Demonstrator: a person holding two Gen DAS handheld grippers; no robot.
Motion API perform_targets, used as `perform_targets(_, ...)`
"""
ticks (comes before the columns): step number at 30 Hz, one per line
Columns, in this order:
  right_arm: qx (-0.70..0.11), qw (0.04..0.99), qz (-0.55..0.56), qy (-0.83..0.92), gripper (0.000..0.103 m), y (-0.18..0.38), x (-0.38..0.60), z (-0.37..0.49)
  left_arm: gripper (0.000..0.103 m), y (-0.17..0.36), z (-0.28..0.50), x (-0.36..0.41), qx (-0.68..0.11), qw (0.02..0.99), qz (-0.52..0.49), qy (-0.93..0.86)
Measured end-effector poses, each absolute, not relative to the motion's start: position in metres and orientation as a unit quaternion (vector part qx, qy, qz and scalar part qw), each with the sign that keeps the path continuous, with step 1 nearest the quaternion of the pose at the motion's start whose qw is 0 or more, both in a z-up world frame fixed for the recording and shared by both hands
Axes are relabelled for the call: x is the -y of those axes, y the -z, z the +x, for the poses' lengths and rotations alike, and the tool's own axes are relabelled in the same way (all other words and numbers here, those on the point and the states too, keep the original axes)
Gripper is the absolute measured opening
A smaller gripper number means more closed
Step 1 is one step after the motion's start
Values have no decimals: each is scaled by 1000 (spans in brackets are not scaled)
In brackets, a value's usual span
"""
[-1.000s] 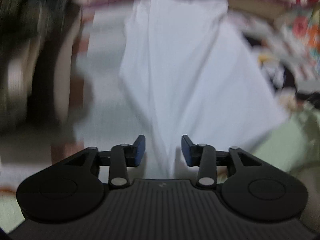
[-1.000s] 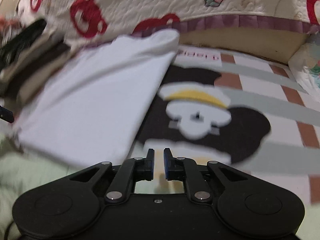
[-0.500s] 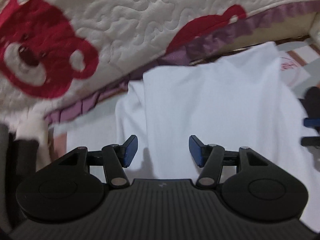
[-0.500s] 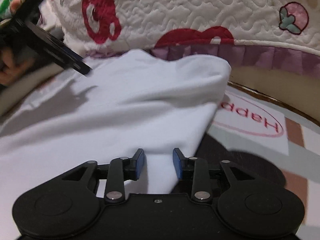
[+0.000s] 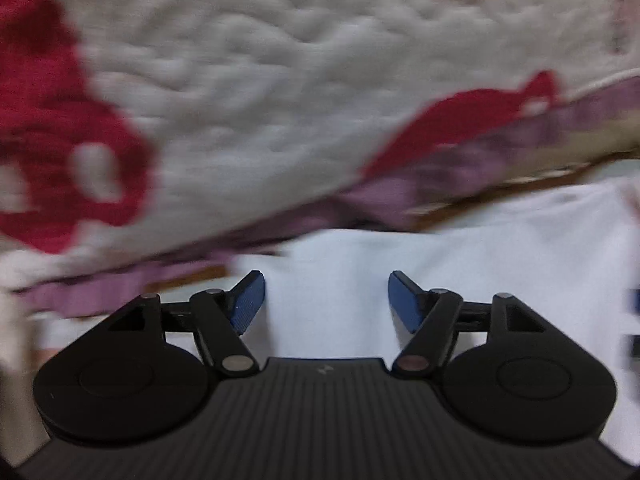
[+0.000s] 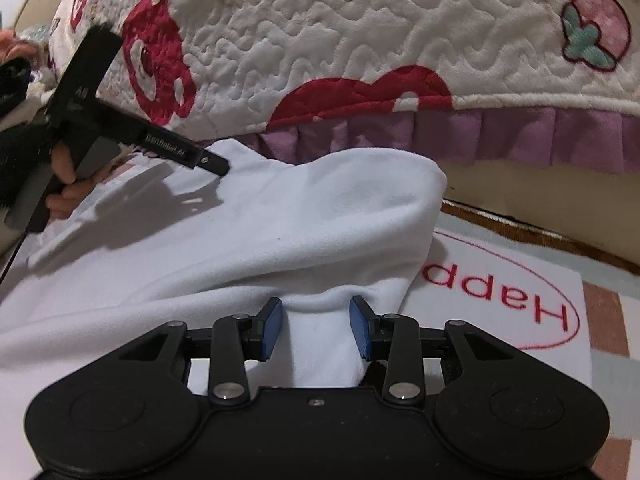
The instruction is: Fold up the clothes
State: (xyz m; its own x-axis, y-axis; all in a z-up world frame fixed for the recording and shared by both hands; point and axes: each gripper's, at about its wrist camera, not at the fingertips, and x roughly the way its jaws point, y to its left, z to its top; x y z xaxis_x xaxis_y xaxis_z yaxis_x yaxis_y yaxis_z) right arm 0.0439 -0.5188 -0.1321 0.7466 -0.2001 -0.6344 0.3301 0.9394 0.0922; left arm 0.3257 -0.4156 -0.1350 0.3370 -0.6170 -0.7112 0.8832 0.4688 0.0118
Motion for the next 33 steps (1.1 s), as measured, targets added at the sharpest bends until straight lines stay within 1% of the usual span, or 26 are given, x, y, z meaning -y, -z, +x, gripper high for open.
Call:
perform_targets(3,-324,928,116,142,41,131,522,41,68,133,319,425,-313,786,229,481)
perform_targets(6,-322,927,132,140,42,130,524,38,71,137,327,429,-331,801,208,454)
perform_targets(8,-321,926,143,140,43,129,526,36,70,138,330,429,-330,810,190,445)
perform_targets(10,-319,925,153,139,44,129,528,35,50,137,329,428,-324,817,182,441)
perform_targets(11,-317,926,154,138,44,129,528,34,24,136,327,428,-323,818,179,440)
perform_targets(12,-315,926,153,137,44,129,528,34,12,133,326,426,-328,813,177,447)
perform_targets(13,-314,927,153,137,44,130,528,33,10,129,324,425,-331,809,175,452)
perform_targets(15,-312,928,152,135,44,130,528,32,7,117,319,421,-314,817,179,450)
perform_targets(22,-310,930,145,135,44,128,528,35,7,83,329,406,-263,873,171,373)
perform_targets(25,-312,931,133,136,44,128,529,39,7,93,344,411,-287,870,172,362)
perform_targets(28,-313,931,128,139,44,128,529,44,7,112,342,420,-285,863,213,359)
perform_targets(33,-310,931,125,150,44,129,536,54,7,123,346,419,-300,864,201,351)
